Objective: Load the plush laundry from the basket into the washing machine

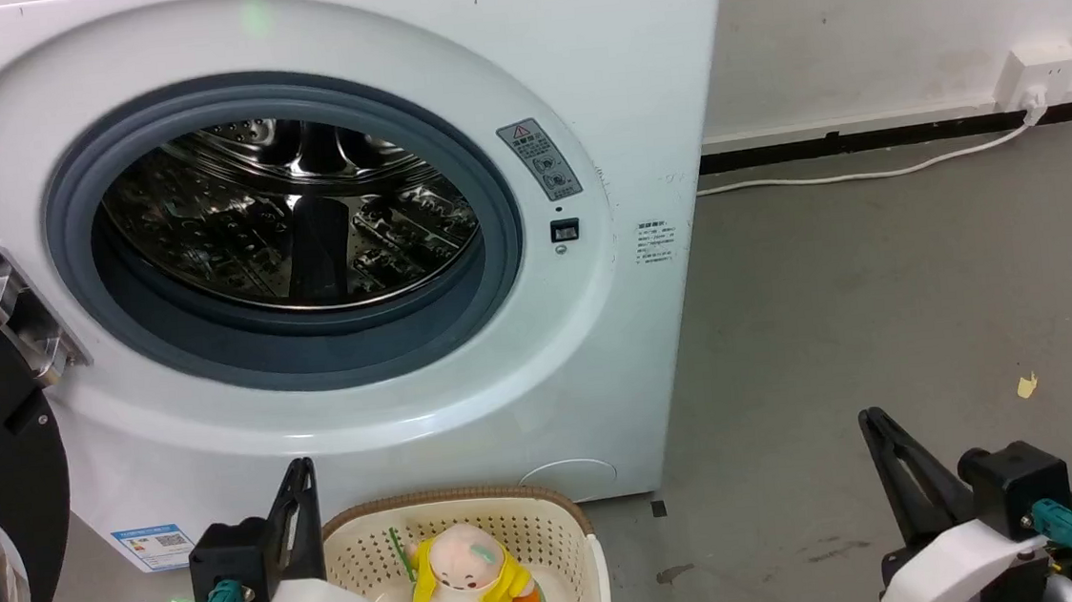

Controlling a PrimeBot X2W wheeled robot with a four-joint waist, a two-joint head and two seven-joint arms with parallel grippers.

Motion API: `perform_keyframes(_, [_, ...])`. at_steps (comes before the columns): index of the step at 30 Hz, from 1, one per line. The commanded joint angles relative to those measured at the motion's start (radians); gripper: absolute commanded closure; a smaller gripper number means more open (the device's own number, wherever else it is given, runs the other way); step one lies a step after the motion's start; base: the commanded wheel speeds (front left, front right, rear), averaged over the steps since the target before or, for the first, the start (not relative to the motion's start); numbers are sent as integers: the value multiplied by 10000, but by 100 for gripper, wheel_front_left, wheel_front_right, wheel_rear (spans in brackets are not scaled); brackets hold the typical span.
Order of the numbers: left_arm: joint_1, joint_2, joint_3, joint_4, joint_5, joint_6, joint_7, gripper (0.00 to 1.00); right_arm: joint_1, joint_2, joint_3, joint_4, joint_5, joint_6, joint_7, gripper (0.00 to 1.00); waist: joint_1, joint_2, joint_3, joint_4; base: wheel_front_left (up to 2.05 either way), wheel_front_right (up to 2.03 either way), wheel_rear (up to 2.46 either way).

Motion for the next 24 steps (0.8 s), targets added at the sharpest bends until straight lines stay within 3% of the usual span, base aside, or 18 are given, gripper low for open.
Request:
perform_keyframes(1, [1, 0, -1, 0, -2, 4, -1, 0, 0, 0, 4, 0, 3, 0, -1, 0, 0, -1, 0, 0, 0, 0, 0])
perform_keyframes(24, [-144, 4, -381, 255, -85, 120, -400, 0, -87, -1, -106, -79, 441, -1, -398, 0, 0, -1, 445, -209, 0, 0, 0])
